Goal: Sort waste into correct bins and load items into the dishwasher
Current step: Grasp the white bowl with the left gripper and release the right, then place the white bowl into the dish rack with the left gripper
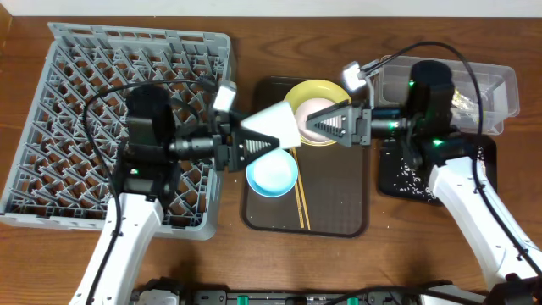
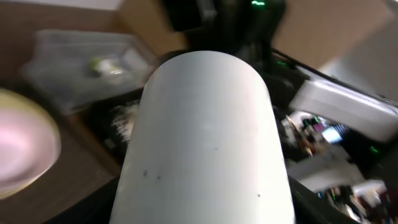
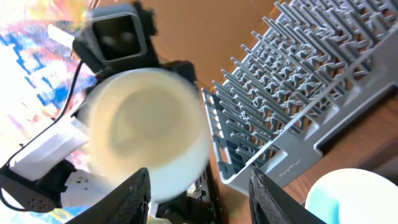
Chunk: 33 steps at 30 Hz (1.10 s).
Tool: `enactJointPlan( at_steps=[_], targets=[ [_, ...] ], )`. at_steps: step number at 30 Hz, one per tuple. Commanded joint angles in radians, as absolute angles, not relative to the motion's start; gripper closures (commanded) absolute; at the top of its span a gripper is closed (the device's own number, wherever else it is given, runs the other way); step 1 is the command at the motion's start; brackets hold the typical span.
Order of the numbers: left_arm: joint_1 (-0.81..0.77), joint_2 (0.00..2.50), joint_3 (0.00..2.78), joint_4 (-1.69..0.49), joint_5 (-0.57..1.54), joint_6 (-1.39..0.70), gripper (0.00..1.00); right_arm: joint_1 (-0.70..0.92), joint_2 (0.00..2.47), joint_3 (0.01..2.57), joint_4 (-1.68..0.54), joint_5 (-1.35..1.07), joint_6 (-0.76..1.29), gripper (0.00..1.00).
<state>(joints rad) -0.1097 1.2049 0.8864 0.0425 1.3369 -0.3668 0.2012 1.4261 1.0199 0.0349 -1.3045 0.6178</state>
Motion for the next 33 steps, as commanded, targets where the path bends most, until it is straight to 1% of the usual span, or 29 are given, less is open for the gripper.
enactJointPlan(
  at_steps=[1, 3, 6, 7, 10, 13, 16, 22, 28, 30, 33],
  targets=[
    [-0.073, 1.215, 0.903, -0.049, 1.208, -0.270, 0.51, 0.167, 1.433, 1.021, 0.034, -1.327, 0.603, 0.51],
    [-0.061, 1.215, 0.903, -0.135, 1.096, -0.237, 0.51, 0.151, 1.433, 1.021, 0.022, -1.309, 0.580, 0.51],
    [-0.051, 1.214, 0.903, -0.259, 0.894, -0.205, 0.53, 0.134, 1.433, 1.021, -0.060, -1.219, 0.518, 0.52],
    [-0.048, 1.214, 0.903, -0.294, 0.829, -0.205, 0.57, 0.131, 1.433, 1.021, -0.111, -1.166, 0.480, 0.54],
    [-0.037, 1.207, 0.907, -0.369, 0.712, -0.206, 0.62, 0.131, 1.433, 1.021, -0.264, -0.991, 0.373, 0.55],
    [-0.024, 1.191, 0.929, -0.459, 0.613, -0.200, 0.62, 0.131, 1.432, 1.021, -0.393, -0.849, 0.288, 0.55],
    [-0.006, 1.170, 0.976, -0.564, 0.519, -0.198, 0.62, 0.131, 1.426, 1.022, -0.470, -0.785, 0.242, 0.56],
    [0.063, 1.153, 1.131, -0.846, 0.295, -0.199, 0.62, 0.132, 1.398, 1.074, -0.704, -0.590, 0.113, 0.55],
    [0.165, 1.159, 1.167, -0.994, 0.181, -0.199, 0.62, 0.132, 1.393, 1.228, -1.026, -0.323, 0.019, 0.55],
    [0.194, 1.172, 1.167, -1.018, 0.166, -0.199, 0.62, 0.132, 1.393, 1.259, -1.084, -0.302, -0.009, 0.54],
    [0.221, 1.204, 1.167, -1.041, 0.167, -0.199, 0.62, 0.132, 1.393, 1.269, -1.100, -0.303, -0.017, 0.53]
  ],
)
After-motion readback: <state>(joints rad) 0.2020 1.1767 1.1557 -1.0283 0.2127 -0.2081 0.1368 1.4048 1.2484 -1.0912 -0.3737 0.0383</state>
